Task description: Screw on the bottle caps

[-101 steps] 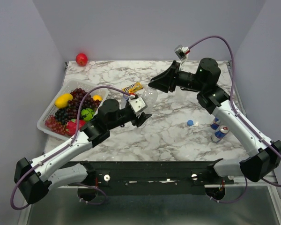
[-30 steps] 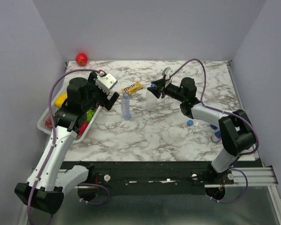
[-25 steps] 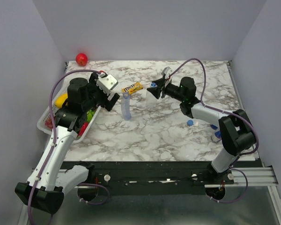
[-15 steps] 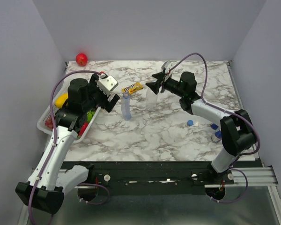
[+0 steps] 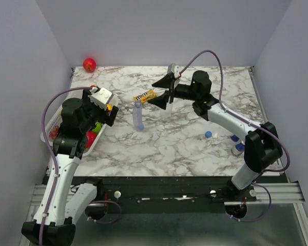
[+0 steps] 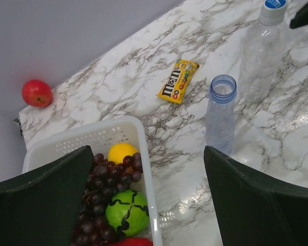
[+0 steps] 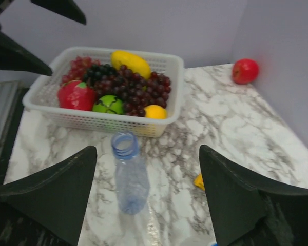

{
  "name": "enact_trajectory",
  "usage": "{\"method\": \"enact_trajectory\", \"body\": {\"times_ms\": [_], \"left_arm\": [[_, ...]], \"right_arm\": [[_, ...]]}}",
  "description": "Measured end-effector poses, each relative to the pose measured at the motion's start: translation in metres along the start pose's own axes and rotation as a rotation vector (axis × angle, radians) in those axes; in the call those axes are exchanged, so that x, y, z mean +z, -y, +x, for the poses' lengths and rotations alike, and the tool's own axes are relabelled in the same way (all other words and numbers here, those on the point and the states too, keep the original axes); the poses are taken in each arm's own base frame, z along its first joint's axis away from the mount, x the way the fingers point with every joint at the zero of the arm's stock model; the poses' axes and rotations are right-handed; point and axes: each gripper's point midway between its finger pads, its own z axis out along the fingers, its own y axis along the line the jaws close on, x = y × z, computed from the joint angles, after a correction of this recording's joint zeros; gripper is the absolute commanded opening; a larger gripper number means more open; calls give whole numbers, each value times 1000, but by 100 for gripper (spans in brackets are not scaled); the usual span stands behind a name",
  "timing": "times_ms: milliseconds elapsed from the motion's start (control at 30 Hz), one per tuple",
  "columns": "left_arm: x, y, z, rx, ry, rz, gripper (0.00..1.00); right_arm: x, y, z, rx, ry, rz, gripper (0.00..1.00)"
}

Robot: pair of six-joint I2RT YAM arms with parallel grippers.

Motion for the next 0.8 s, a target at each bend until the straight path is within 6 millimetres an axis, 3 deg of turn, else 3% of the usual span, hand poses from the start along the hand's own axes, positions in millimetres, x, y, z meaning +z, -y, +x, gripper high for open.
{"method": "enact_trajectory", "body": {"times_ms": [233, 467, 500, 633, 733, 800], "left_arm": [[-15, -8, 10, -40, 0, -52, 99], [-22, -12, 16, -61, -16, -66, 99], [-22, -11, 18, -65, -24, -61, 99], [-24, -9, 21, -58, -50, -42, 99], [-25, -5, 23, -48, -59, -19, 99], [-25, 0, 24, -44, -63, 10, 99]], "right_arm": [[29, -52, 28, 61, -47, -164, 93], [58, -56, 70, 108, -104, -192, 90], [63, -54, 74, 115, -108, -189, 88], [76, -43, 90, 139, -119, -158, 61], [81, -37, 93, 144, -119, -135, 47], [81, -34, 92, 139, -118, -121, 43]]}}
